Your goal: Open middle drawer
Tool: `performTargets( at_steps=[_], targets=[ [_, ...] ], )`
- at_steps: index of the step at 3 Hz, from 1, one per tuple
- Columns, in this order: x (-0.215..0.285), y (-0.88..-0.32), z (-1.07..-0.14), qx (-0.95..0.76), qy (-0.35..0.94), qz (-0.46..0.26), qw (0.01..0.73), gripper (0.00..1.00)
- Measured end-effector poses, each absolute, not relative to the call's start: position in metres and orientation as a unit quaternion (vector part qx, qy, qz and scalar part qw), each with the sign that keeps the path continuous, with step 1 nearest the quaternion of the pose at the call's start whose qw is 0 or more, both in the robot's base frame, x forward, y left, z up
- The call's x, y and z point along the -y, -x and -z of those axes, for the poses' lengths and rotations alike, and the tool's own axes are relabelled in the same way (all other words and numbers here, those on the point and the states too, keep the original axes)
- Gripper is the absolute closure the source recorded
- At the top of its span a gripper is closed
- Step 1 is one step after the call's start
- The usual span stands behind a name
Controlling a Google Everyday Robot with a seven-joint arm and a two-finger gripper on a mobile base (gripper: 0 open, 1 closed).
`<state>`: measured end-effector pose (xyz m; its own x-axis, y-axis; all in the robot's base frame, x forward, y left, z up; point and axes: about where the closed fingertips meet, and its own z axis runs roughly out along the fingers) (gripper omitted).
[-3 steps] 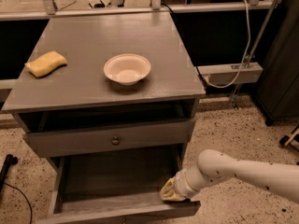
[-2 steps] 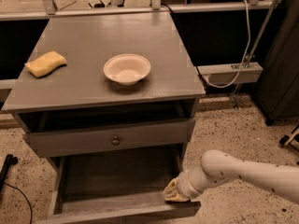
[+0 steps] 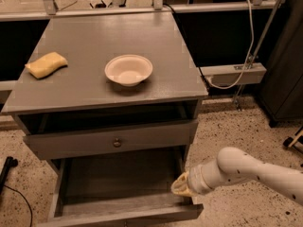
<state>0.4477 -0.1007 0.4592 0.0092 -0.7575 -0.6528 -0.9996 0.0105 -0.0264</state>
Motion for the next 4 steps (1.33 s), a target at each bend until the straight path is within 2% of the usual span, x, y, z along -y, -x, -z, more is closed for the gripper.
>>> performTargets(
  at_steps=[1,2,4],
  targets=[
    [0.111,-0.456,-0.479,-0.666,0.657,-0.224,0.273,1.0],
    [0.143,-0.465,-0.5,-0.681,0.63,-0.217,0.304,0.98],
    [0.136,-0.463,-0.497,-0.678,0.634,-0.221,0.3,0.53]
  ],
)
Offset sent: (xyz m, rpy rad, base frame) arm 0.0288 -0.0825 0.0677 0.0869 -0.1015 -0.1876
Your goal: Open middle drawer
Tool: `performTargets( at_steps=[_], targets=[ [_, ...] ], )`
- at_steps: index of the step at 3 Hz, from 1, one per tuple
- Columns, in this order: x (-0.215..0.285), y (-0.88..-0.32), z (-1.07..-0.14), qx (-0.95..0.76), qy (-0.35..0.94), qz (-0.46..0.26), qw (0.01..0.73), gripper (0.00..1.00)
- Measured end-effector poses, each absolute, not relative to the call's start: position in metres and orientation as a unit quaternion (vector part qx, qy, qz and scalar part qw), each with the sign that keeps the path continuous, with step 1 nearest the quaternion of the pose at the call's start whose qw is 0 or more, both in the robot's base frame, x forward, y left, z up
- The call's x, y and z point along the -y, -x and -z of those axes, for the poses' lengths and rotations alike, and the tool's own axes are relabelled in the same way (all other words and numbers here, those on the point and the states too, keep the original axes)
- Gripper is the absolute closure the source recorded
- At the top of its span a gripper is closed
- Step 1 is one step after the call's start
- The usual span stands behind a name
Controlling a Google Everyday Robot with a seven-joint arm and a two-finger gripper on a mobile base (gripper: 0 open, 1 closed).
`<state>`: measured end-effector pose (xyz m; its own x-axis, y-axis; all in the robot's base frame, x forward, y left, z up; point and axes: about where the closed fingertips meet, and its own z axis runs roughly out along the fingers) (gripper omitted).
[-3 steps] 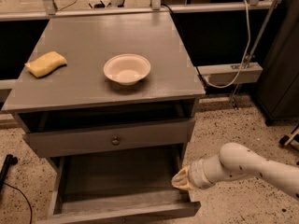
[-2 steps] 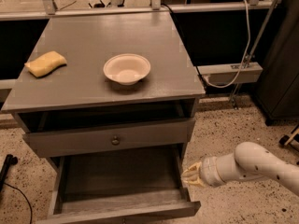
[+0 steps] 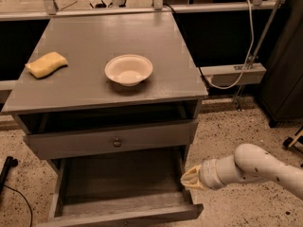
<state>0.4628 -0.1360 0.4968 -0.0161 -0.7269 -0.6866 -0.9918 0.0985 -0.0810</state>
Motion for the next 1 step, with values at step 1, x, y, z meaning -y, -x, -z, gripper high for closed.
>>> performTargets(
  at_steps=[1],
  targets=[
    [0.1346,-0.4622,-0.496,-0.677,0.634,-0.222,0.299,0.3]
  ],
)
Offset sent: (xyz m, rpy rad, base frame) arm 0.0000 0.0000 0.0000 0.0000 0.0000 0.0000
